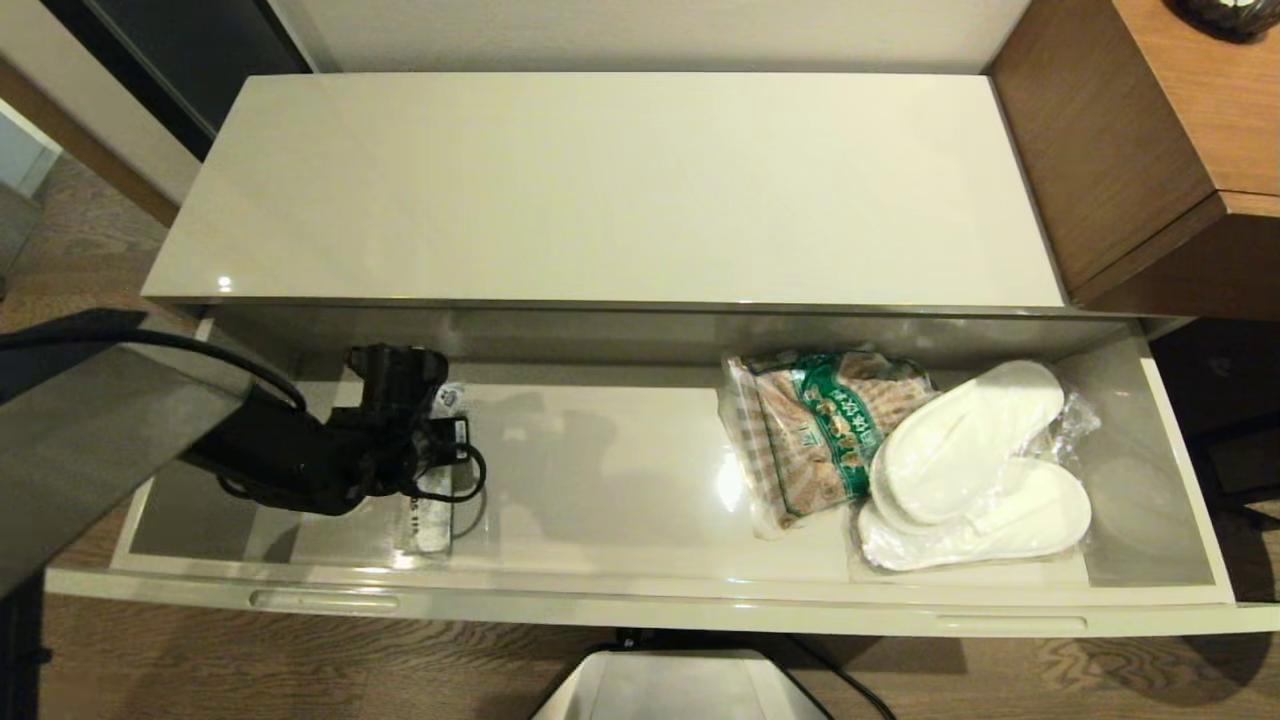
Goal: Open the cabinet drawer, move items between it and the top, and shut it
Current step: Take out the tissue from the drawer, then place the tissue on the table
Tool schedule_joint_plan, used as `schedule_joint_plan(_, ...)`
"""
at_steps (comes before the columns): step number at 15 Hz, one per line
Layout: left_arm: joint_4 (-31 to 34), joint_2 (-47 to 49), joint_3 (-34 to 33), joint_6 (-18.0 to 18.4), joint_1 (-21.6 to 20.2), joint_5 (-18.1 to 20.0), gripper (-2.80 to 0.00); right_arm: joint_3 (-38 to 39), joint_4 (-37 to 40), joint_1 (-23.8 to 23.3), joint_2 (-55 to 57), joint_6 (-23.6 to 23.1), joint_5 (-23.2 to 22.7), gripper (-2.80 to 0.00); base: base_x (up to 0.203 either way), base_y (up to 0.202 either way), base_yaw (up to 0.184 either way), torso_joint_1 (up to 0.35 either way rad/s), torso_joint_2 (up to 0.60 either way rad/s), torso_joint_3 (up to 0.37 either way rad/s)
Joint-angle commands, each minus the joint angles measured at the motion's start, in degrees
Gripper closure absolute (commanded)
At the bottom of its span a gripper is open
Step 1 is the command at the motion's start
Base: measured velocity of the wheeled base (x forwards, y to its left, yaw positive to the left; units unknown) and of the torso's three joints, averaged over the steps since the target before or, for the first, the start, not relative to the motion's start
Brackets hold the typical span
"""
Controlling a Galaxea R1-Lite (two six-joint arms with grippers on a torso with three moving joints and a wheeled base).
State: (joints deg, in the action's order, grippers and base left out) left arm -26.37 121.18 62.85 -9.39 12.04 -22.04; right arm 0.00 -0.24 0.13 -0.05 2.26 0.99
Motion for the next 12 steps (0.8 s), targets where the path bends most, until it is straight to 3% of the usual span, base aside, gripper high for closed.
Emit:
schedule_joint_plan(1,-0.11,-4.29,-1.66,-0.03,0.42,-0.36,0.00,0.18,-0.02,-0.05,-0.83,0.02,-0.02,0.00,0.000,0.000,0.000,0.000,0.00,0.000)
schedule_joint_plan(4,2.36,-15.79,-8.09,-0.12,2.22,-0.32,0.00,0.18,-0.02,-0.05,-0.83,0.02,-0.02,0.00,0.000,0.000,0.000,0.000,0.00,0.000)
schedule_joint_plan(7,10.33,-32.08,-11.96,-0.42,5.70,-0.39,0.00,0.18,-0.02,0.04,-0.85,0.02,-0.02,0.00,0.000,0.000,0.000,0.000,0.00,0.000)
schedule_joint_plan(9,20.77,-42.99,-10.05,-0.50,8.53,-0.55,0.00,0.18,-0.02,0.01,-0.86,0.02,-0.02,0.00,0.000,0.000,0.000,0.000,0.00,0.000)
schedule_joint_plan(12,41.34,-53.89,-1.35,-0.53,13.04,-0.68,0.00,0.18,-0.02,-0.05,-0.83,0.02,-0.02,0.00,0.000,0.000,0.000,0.000,0.00,0.000)
